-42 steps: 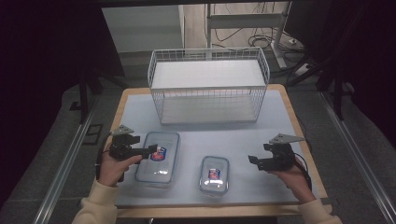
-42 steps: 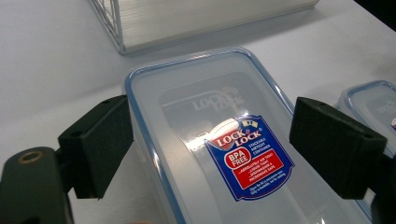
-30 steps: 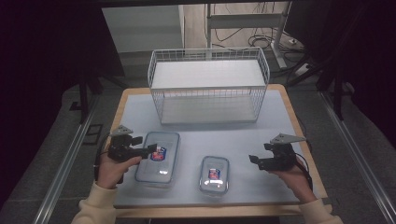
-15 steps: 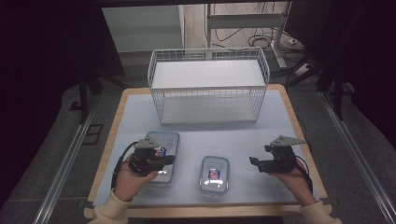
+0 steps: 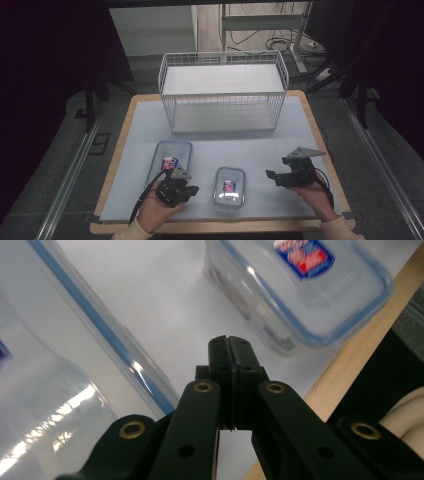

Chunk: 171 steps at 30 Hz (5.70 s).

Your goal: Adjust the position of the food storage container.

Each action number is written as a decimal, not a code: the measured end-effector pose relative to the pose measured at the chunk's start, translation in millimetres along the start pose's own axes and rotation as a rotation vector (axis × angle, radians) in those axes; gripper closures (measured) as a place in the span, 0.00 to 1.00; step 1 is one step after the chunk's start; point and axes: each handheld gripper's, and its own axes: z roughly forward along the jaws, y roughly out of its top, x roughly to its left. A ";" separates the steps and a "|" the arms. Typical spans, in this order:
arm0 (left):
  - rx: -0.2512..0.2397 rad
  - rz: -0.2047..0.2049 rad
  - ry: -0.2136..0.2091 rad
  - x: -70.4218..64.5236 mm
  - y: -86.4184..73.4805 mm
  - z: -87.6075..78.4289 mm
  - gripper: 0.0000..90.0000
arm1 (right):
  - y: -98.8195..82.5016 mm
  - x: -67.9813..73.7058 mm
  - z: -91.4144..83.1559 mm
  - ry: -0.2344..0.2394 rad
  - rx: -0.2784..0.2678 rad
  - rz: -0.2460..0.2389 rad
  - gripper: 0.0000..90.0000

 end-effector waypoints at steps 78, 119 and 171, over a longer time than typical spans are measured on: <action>-0.082 -0.544 0.300 218.3 -75.3 -74.1 1.00 | -5.0 -3.7 9.1 -0.036 0.051 -0.015 0.20; -0.098 -0.373 0.140 179.5 38.4 14.9 1.00 | -6.7 -4.5 9.2 -0.036 0.064 -0.015 0.20; -0.238 -0.345 0.064 157.5 58.7 18.7 1.00 | -8.0 -10.1 8.1 -0.050 0.067 -0.014 0.20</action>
